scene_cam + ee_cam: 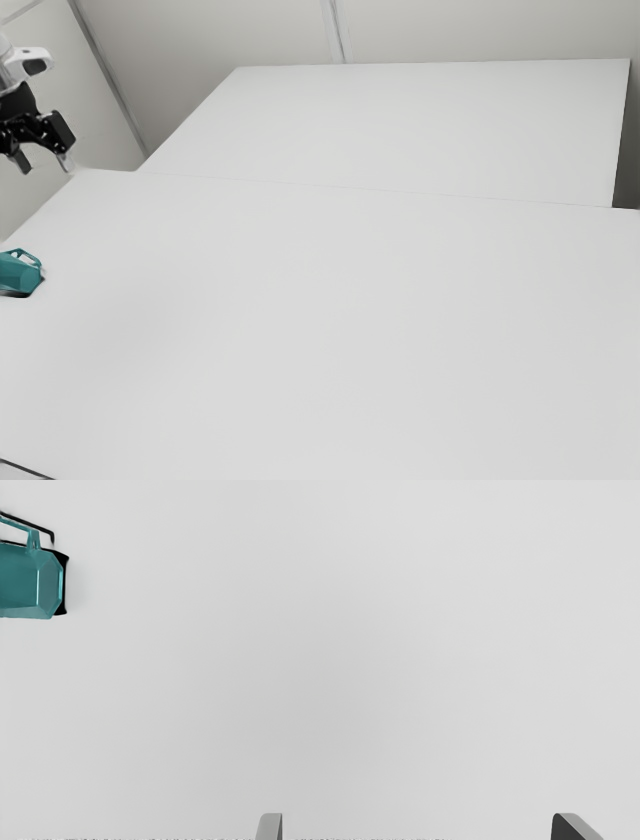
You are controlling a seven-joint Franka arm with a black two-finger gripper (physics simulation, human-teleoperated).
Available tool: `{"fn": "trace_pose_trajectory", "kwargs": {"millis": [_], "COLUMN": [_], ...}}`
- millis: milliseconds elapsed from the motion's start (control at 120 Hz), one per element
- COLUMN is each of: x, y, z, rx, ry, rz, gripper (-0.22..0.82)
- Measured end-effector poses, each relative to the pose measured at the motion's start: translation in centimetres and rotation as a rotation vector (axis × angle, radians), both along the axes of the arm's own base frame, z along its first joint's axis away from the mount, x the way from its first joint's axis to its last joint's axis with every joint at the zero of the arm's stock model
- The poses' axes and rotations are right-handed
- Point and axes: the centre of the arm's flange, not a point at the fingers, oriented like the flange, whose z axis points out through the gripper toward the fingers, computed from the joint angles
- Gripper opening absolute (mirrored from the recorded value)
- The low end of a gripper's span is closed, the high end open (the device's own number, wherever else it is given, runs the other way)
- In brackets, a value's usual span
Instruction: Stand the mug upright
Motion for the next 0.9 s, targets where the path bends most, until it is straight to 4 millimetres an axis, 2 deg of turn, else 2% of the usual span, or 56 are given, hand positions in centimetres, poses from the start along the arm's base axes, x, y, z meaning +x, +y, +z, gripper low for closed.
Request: {"fn": "trace_pose_trajectory", "kwargs": {"millis": [225,475,667,900], "x": [-3.7,-3.9,-5.8,-8.0], "y": [8.8,15.5,21.1,27.6], "z": [-1.8,-5.0,-7.4,-11.4], "rx": [-0.033,-0.061,-0.097,-0.176], "ry": [0.002,-0.007,-0.032,-0.114], "rz": [0.068,0.055,0.050,0.012], "gripper": [0.59,0.59,0.59,0.59]}}
